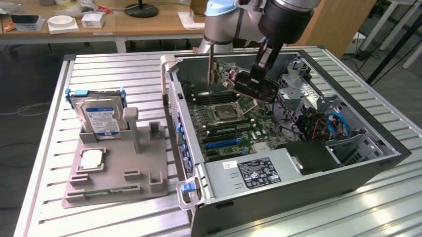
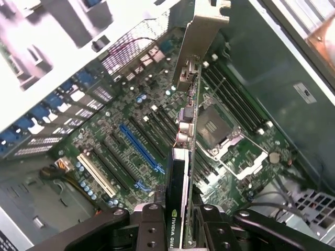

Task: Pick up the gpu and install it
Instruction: 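Insert the gpu into the slot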

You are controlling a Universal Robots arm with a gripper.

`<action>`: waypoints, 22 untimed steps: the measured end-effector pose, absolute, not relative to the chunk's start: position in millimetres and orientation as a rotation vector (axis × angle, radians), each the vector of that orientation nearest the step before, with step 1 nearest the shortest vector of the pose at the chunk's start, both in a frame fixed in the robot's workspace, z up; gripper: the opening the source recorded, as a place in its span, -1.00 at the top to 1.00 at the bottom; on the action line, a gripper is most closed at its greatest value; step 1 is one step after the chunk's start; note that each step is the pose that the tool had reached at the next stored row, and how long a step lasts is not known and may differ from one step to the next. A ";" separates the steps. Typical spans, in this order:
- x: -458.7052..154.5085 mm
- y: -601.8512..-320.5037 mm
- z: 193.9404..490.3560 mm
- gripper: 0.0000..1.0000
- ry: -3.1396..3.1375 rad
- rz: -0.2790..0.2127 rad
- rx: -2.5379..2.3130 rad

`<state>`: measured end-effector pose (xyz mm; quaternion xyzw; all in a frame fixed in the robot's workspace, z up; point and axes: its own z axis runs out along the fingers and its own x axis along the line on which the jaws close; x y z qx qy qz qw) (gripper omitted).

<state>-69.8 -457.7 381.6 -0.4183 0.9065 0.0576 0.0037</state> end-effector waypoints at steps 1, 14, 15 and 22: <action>-69.6 -457.7 381.3 0.44 2.833 0.181 -1.331; -67.2 -457.7 377.9 0.44 2.705 0.182 -1.595; -67.0 -457.7 377.8 0.44 2.695 0.181 -1.614; -65.5 -457.7 376.1 0.44 2.617 0.181 -1.748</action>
